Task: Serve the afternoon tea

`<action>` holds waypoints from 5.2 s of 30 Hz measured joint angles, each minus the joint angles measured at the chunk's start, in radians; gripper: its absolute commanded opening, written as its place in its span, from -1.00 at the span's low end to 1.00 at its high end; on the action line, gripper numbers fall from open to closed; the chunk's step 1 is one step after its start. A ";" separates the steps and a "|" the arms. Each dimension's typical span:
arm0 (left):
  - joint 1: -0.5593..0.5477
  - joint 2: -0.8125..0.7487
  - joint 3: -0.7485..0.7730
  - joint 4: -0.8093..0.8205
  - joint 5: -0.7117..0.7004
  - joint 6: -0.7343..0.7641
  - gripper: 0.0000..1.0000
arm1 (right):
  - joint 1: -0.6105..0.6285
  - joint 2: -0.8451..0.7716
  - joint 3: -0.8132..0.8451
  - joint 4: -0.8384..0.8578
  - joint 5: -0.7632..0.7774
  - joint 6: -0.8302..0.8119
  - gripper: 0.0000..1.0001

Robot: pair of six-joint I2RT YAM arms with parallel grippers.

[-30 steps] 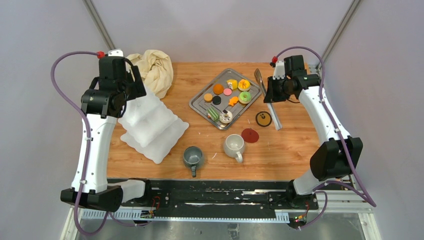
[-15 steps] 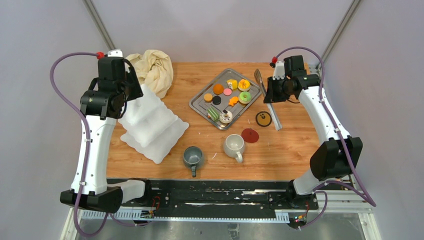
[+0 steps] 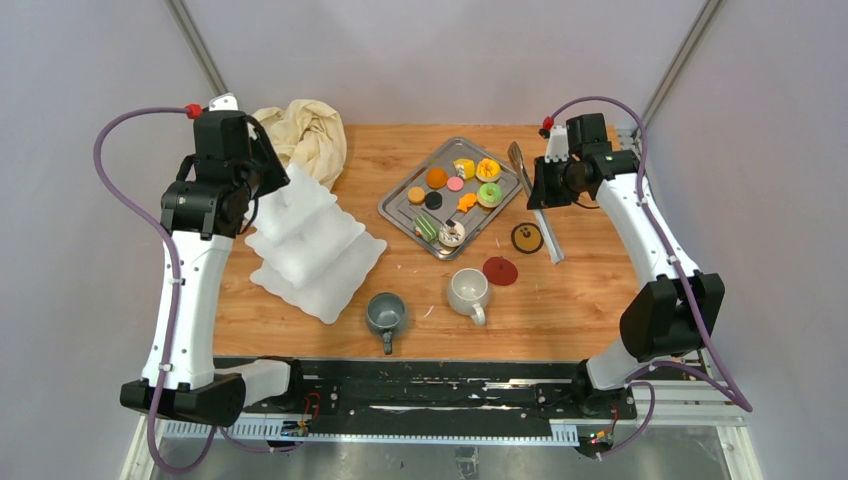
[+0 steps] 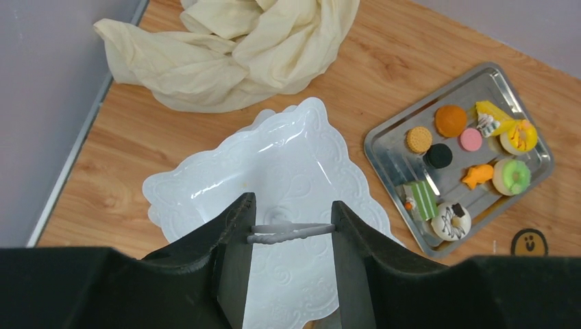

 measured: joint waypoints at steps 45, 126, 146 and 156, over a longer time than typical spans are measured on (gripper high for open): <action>0.000 -0.020 -0.129 0.250 -0.088 -0.167 0.37 | 0.063 0.062 -0.124 -0.026 0.113 -0.001 -0.58; -0.008 -0.179 -0.142 0.318 0.309 0.050 0.87 | 0.108 0.311 0.086 -0.093 0.211 -0.034 -0.07; -0.008 -0.179 -0.162 0.319 0.309 0.050 0.87 | 0.116 0.376 0.146 -0.102 0.229 -0.040 -0.01; -0.008 -0.181 -0.168 0.324 0.308 0.050 0.87 | 0.121 0.404 0.187 -0.106 0.258 -0.055 -0.03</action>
